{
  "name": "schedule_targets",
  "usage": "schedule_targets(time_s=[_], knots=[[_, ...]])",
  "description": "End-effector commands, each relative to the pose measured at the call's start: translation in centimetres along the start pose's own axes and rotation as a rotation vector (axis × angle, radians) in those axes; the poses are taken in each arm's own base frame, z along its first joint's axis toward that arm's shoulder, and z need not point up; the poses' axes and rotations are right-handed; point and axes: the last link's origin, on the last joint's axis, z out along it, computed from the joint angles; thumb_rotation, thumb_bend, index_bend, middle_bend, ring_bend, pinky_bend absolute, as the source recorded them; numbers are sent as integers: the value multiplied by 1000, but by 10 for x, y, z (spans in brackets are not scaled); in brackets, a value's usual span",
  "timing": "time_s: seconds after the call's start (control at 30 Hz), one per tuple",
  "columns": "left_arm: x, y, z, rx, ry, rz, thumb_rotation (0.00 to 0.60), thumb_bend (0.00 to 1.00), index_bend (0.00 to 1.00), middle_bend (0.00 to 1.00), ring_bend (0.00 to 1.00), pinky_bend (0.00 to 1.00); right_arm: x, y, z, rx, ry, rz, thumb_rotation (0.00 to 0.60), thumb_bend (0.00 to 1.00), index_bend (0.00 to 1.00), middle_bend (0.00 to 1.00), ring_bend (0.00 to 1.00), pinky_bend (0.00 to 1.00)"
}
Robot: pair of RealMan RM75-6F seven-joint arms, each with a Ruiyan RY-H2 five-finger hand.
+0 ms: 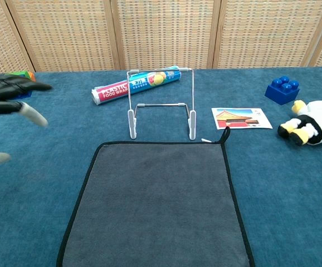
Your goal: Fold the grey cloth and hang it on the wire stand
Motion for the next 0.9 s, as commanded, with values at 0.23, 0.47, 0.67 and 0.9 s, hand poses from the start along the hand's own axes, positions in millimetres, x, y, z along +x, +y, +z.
schedule_targets(time_s=[0.23, 0.47, 0.67, 0.9], knots=[[-46, 23, 57, -215, -84, -62, 600, 301, 343, 0, 0, 0, 0, 6, 4, -38, -2, -2, 600, 0, 0, 0, 0, 0], [-57, 19, 61, -213, -109, -56, 600, 300, 371, 0, 0, 0, -1, 6, 5, -44, -7, -6, 600, 0, 0, 0, 0, 0], [-62, 19, 65, -209, -112, -47, 600, 302, 389, 0, 0, 0, -2, 6, 6, -44, -11, -8, 600, 0, 0, 0, 0, 0], [-69, 24, 73, -193, -120, -49, 600, 302, 394, 0, 0, 0, -2, 7, 6, -47, -13, -4, 600, 0, 0, 0, 0, 0]])
